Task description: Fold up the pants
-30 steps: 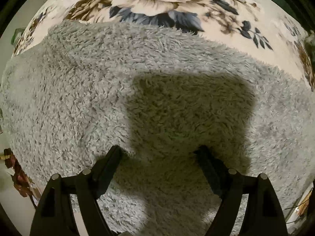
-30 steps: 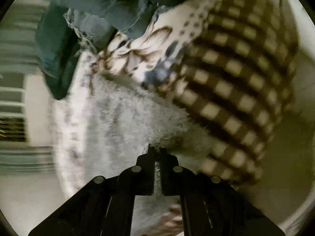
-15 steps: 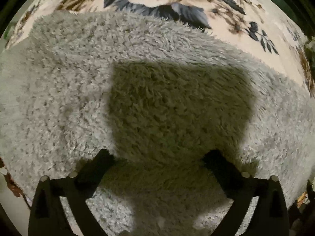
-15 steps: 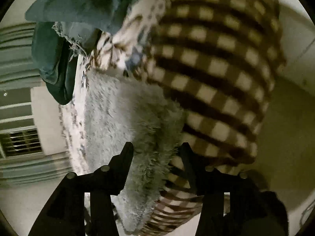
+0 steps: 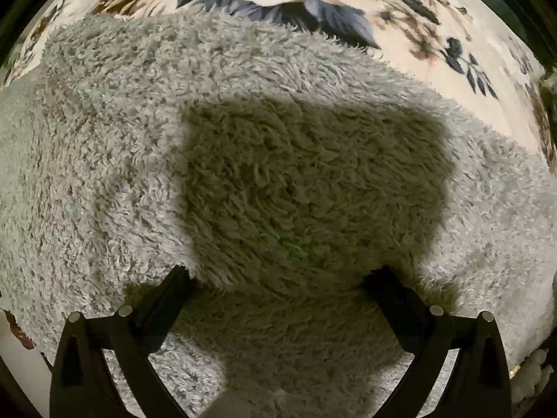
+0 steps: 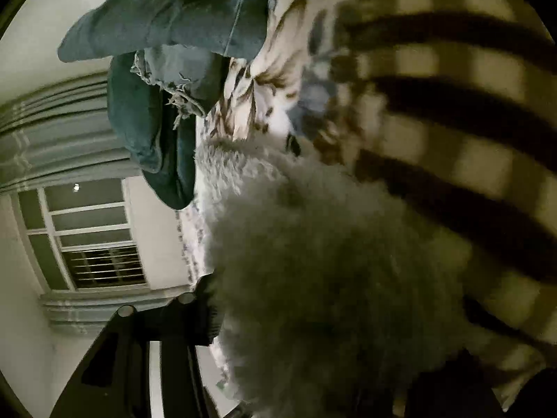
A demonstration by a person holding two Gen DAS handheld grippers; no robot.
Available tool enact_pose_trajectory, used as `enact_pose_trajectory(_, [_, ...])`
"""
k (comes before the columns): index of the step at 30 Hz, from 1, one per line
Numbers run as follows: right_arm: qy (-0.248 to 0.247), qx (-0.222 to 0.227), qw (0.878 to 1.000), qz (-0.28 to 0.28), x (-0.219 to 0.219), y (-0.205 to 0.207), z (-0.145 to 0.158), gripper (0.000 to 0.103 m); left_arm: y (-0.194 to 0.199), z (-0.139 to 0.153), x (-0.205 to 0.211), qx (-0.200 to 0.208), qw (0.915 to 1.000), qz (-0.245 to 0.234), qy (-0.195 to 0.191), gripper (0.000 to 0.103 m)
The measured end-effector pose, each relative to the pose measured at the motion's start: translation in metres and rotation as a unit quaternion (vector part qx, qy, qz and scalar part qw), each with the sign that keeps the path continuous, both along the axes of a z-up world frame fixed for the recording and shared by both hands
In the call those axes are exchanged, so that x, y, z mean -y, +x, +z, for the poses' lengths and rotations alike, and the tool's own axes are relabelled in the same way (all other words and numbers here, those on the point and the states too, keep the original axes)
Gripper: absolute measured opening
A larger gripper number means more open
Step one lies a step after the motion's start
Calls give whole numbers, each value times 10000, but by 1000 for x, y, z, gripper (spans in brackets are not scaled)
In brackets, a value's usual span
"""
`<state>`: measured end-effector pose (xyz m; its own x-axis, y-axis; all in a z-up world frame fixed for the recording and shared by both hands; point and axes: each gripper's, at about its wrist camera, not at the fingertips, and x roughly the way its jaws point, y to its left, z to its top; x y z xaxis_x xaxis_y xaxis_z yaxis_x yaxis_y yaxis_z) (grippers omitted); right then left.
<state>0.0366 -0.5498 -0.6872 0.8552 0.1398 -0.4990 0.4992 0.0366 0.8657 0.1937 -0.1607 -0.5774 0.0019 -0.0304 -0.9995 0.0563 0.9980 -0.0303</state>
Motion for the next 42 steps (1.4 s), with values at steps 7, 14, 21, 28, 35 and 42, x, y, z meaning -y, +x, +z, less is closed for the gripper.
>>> enact_pose_trajectory(7, [-1130,-172,9909,706,-42,31,109,16,-4,36,-20,228,9984,208,-472,103])
enact_pose_trajectory(14, [-2145,-269,9585,1857,-166,99,209,16,-17,96,-106,582,9899,1054,-752,103])
enact_pose_trajectory(21, [-2428,-535,9142,3201,-352,173,177,15,-47,126,-219,874,9774,1841,-569,103])
enact_pose_trajectory(28, [-2681,-1449,8434,4425,-492,208,84,24,-62,109,-305,751,9698,2305,-265,103])
enact_pose_trajectory(35, [-1189,-568,8510,5084,-486,205,96,82,-62,118,-326,780,9642,2448,-647,103])
enact_pose_trajectory(42, [-1761,-1447,8847,4067,-349,175,122,90,-10,115,-249,673,9763,1512,-1393,103])
